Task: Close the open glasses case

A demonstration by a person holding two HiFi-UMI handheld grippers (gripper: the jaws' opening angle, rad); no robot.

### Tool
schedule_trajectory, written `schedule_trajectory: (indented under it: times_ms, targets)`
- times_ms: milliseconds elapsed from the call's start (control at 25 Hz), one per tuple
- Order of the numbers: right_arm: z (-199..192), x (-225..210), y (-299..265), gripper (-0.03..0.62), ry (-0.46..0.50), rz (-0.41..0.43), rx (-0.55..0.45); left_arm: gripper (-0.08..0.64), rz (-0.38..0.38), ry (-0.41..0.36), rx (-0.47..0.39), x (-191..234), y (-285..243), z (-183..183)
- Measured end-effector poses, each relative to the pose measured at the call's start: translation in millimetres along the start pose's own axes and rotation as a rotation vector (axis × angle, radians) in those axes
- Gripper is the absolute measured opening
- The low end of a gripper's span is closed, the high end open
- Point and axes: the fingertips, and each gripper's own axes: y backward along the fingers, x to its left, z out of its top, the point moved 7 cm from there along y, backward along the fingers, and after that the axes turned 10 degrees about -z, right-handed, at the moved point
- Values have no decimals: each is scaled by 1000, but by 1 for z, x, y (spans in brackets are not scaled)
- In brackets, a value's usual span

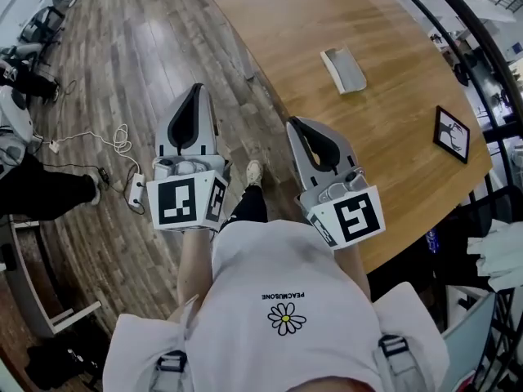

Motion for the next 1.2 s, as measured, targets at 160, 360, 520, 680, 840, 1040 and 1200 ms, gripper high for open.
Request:
schedule_trajectory:
  times_ms: [160, 360, 520, 680, 840, 1040, 1200]
  targets:
    - [-5, 0, -75, 8, 14, -24, 8, 17, -25, 25, -21, 61, -45, -8]
    - [-10, -1, -161, 8, 60, -77, 23, 17, -107, 57, -16, 122, -114, -31]
    - [-17, -8, -205, 8, 64, -145, 44, 17, -208, 63, -13, 141, -163, -45]
    - [-23, -11, -228, 8, 52, -170, 92, 17, -270, 123, 8, 146, -193, -63]
    - [-37, -29, -231, 8, 49, -210, 152, 17, -332, 168, 40, 130, -209, -80]
    - [-32, -45, -232, 8, 47, -256, 116, 17, -371, 161, 16, 116, -221, -74]
    - [-24, -52, -226, 8, 84, -275, 105, 17, -384, 176, 2, 106, -227, -66]
